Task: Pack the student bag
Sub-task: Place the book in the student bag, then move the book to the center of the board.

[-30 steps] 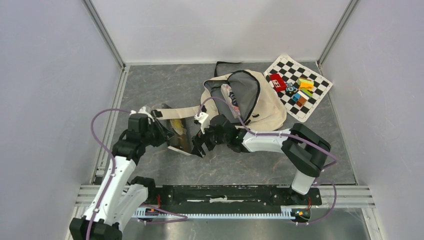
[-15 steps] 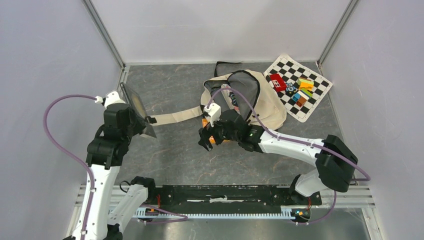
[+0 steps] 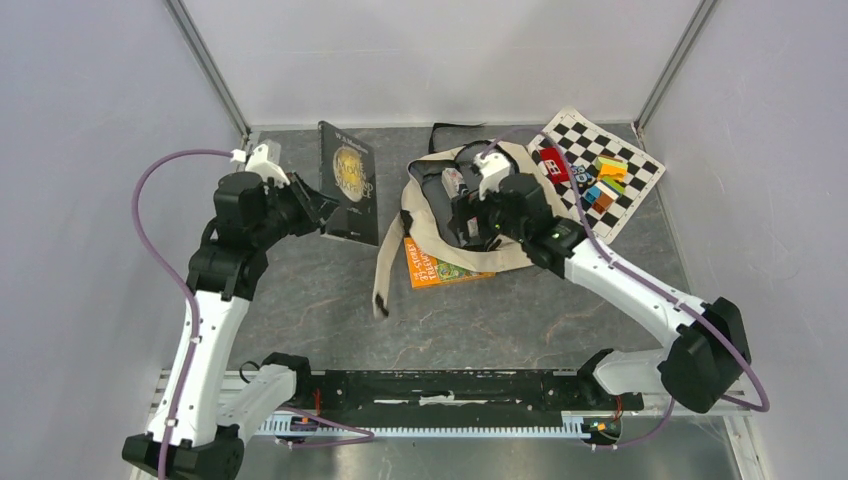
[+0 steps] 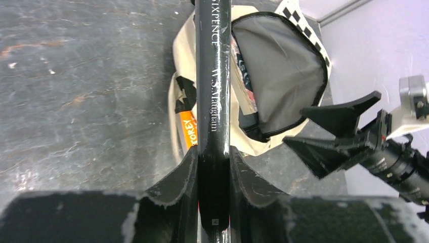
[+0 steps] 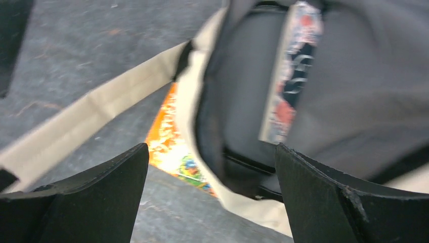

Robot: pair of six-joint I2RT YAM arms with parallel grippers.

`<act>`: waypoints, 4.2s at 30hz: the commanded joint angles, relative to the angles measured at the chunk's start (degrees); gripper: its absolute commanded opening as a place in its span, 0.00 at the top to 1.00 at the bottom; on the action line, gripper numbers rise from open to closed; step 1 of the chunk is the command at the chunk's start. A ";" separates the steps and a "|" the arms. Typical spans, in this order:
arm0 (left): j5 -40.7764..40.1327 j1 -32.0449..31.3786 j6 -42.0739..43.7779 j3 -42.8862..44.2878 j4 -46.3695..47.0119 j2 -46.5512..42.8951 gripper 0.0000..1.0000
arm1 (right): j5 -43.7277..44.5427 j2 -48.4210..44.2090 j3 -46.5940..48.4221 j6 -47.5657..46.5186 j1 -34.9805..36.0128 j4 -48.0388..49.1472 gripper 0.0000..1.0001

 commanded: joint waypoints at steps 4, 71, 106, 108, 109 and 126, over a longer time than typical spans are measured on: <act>8.39 0.03 -2.80 6.99 16.39 3.78 0.98 | 7.28 -2.24 5.87 -5.66 -9.25 -7.86 0.02; -19.43 -32.70 -34.83 6.99 64.76 66.57 0.94 | -4.43 6.45 15.48 -1.81 -17.71 -2.18 1.00; -22.73 -32.67 -26.87 -36.96 44.93 10.94 0.00 | -4.57 -7.42 -7.92 1.35 -28.78 -5.81 0.02; -23.15 -32.71 -27.61 -39.51 44.89 8.39 0.00 | -7.41 -11.99 -11.82 2.16 -28.73 -5.27 0.02; -23.13 -32.67 -27.87 -40.44 44.92 7.56 0.00 | -9.10 -14.68 -14.26 2.70 -28.69 -4.72 0.02; -15.90 -32.67 -31.57 -45.10 61.24 20.30 0.00 | -26.75 -23.98 -46.70 13.89 -24.42 27.28 0.06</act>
